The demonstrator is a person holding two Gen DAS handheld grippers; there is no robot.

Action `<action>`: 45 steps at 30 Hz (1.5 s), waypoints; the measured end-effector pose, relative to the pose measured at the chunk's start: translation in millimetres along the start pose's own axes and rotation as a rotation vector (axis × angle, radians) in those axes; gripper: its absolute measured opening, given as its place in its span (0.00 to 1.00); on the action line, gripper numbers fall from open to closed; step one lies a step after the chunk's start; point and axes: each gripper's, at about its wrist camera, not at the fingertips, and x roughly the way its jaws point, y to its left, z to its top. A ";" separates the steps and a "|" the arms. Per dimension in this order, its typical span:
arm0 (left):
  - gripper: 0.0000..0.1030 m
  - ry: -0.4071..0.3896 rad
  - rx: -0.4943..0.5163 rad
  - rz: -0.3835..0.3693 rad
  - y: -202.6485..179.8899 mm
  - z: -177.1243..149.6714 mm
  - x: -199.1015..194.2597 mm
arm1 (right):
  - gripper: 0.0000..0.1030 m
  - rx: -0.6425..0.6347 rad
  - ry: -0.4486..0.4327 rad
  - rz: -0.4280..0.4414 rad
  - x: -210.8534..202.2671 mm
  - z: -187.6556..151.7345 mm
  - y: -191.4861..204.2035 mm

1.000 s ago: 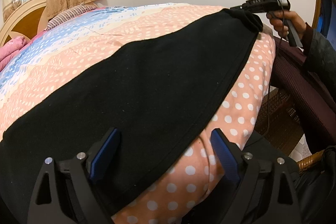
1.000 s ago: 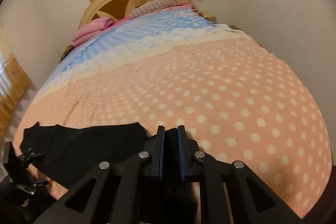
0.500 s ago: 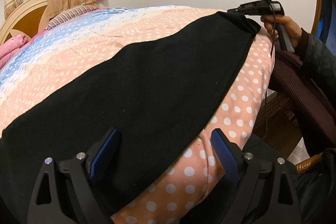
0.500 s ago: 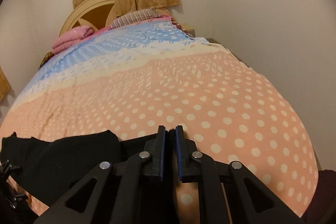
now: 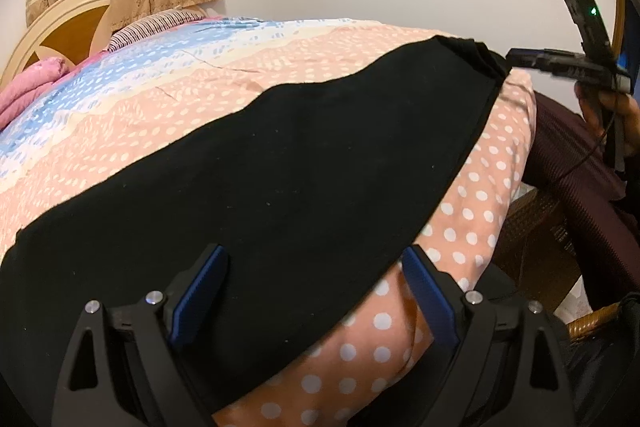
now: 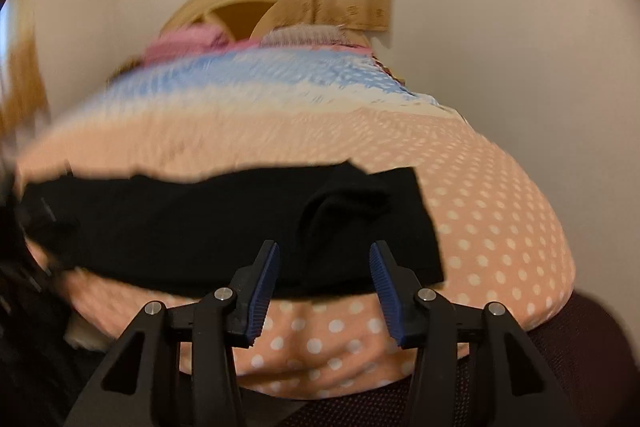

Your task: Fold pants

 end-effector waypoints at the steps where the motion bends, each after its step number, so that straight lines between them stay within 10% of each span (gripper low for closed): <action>1: 0.89 0.000 -0.002 -0.001 0.5 0.1 0.1 | 0.48 -0.010 0.003 -0.028 5.9 -0.1 2.0; 4: 0.89 -0.004 -0.009 -0.010 2.8 -0.1 0.0 | 0.46 -0.028 0.001 -0.050 19.2 1.4 2.5; 8: 0.91 -0.007 0.005 -0.010 1.8 -1.5 0.3 | 0.03 0.012 0.005 -0.016 18.6 6.8 -6.8; 23: 0.93 -0.003 0.015 -0.008 -0.5 -1.8 1.8 | 0.05 0.423 0.041 -0.099 11.3 -5.0 -123.7; 25: 0.94 -0.005 0.010 -0.010 -0.3 -1.9 1.6 | 0.08 0.448 0.008 -0.005 6.0 1.5 -121.1; 27: 0.95 -0.003 0.015 -0.008 -1.4 -1.9 2.9 | 0.55 0.442 -0.003 0.071 6.6 12.2 -114.5; 28: 0.95 -0.002 0.020 -0.004 -2.4 -1.7 3.6 | 0.62 0.451 -0.020 0.109 7.0 17.7 -112.7; 33: 0.95 -0.001 0.020 -0.006 -1.7 -1.7 3.2 | 0.63 0.441 0.102 0.194 45.0 48.1 -99.2; 34: 0.96 -0.002 0.018 -0.009 -0.9 -1.7 2.8 | 0.62 0.449 0.136 0.207 55.8 51.3 -99.4; 36: 0.96 -0.004 0.015 -0.013 -0.4 -2.2 2.2 | 0.09 0.452 0.178 0.230 72.1 54.1 -96.8; 41: 0.96 -0.010 0.016 -0.020 0.1 -3.7 1.4 | 0.08 0.358 -0.021 0.205 43.8 62.0 -84.8; 45: 0.96 -0.007 0.020 -0.017 0.5 -3.7 0.9 | 0.11 0.324 0.078 0.058 58.8 55.3 -82.6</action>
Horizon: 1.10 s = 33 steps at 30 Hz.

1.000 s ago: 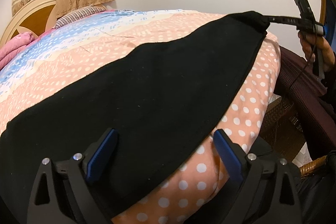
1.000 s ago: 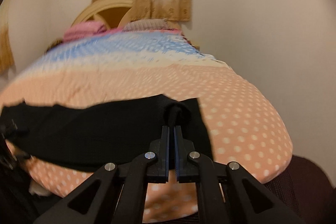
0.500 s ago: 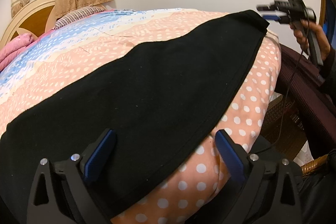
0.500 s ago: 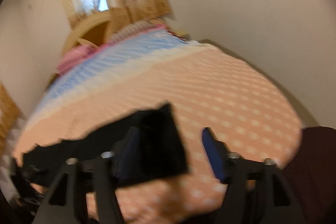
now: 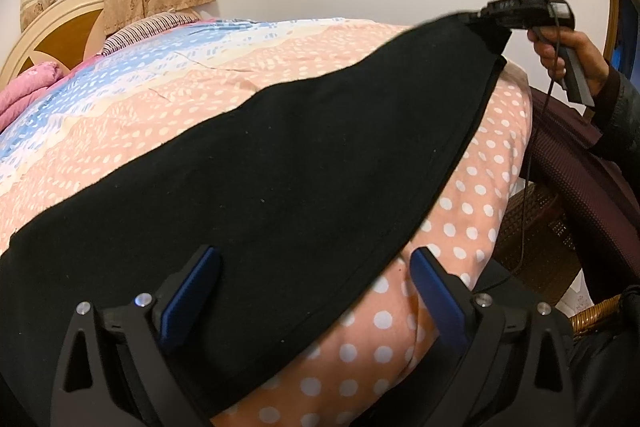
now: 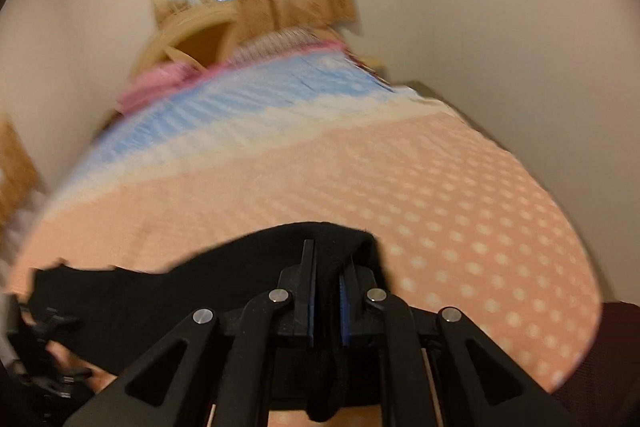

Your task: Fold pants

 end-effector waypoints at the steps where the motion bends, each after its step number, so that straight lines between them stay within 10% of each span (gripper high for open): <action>1: 0.96 0.001 0.000 0.001 -0.2 0.0 -0.1 | 0.17 0.007 0.025 -0.043 7.0 -2.3 -5.4; 4: 0.96 0.002 -0.003 -0.003 0.3 0.0 -1.3 | 0.55 0.101 0.012 -0.098 7.4 -9.1 -37.2; 10: 0.97 0.005 0.005 0.006 -1.6 0.2 0.2 | 0.57 0.058 -0.092 -0.228 -26.7 -14.7 -31.6; 14: 0.97 -0.004 -0.015 0.010 0.7 1.2 -4.2 | 0.57 0.001 -0.178 -0.062 -54.2 -22.8 1.1; 18: 0.97 -0.050 -0.058 0.040 14.4 1.9 -21.5 | 0.57 -0.148 -0.084 0.107 -39.7 -49.5 51.1; 24: 0.97 -0.059 -0.172 0.127 51.2 -9.9 -34.6 | 0.57 -0.251 -0.007 -0.033 -16.9 -79.3 78.2; 33: 0.97 -0.065 -0.317 0.279 90.9 -33.3 -47.7 | 0.57 -0.372 0.056 -0.017 -5.4 -100.2 127.0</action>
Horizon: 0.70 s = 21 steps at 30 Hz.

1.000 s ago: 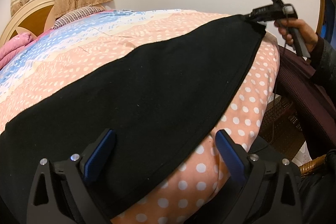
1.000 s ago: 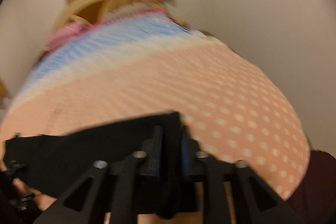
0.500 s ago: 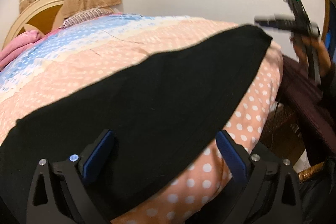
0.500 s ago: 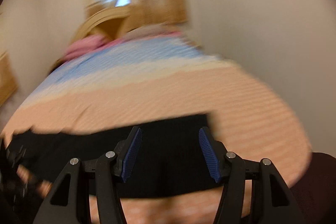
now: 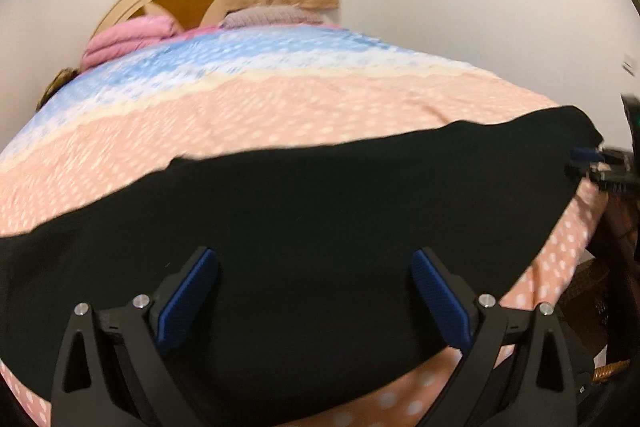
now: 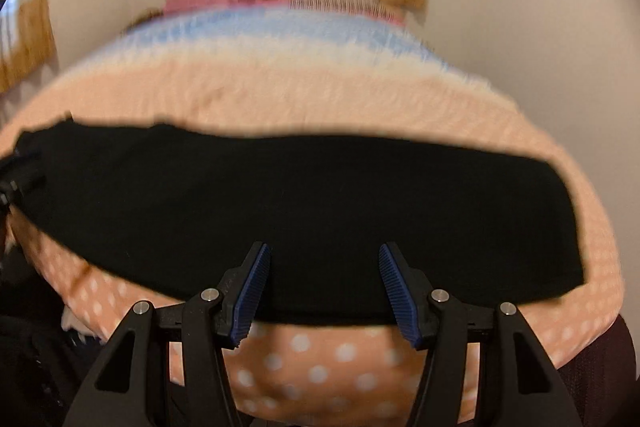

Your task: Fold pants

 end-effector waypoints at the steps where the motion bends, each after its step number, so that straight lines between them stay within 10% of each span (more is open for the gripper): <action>1: 0.97 0.003 -0.012 0.005 3.9 -1.7 0.2 | 0.57 -0.028 -0.007 -0.026 -0.9 -1.9 4.7; 15: 0.97 -0.050 -0.082 0.158 63.1 -2.4 -26.3 | 0.58 0.091 -0.064 -0.090 -26.7 7.3 -39.9; 21: 0.97 -0.046 -0.138 0.259 98.9 -17.7 -31.8 | 0.58 0.403 -0.152 -0.072 -52.7 -4.8 -131.4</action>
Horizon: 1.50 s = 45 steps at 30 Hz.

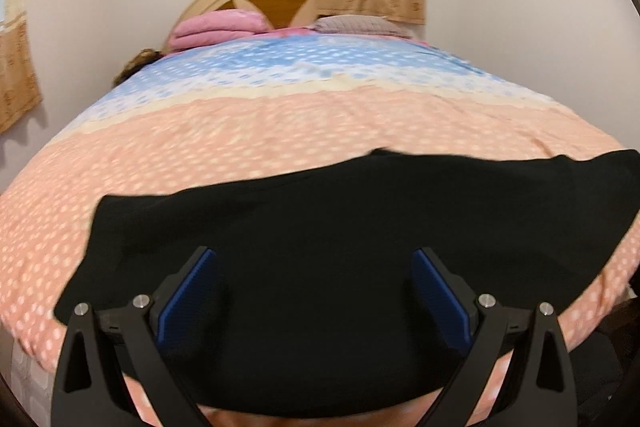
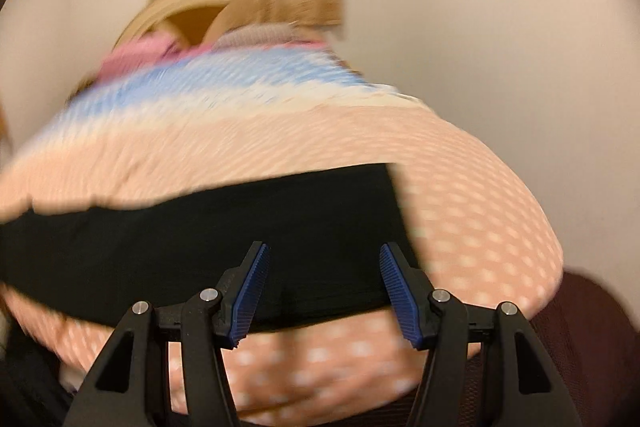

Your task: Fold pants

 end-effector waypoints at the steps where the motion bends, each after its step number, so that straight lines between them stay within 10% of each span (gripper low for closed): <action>1: 0.97 0.006 -0.011 0.017 6.4 -3.4 1.9 | 0.58 0.076 -0.002 0.016 0.6 1.8 -18.5; 28: 1.00 0.032 -0.131 0.047 45.1 -27.6 15.1 | 0.36 0.395 0.043 0.333 33.1 -22.4 -74.2; 33: 1.00 0.032 -0.130 0.046 45.2 -27.6 14.5 | 0.14 0.462 0.038 0.393 36.9 -26.0 -81.7; 45: 1.00 0.034 -0.130 0.037 44.4 -27.0 14.6 | 0.12 0.275 -0.139 0.449 -14.7 3.2 -19.5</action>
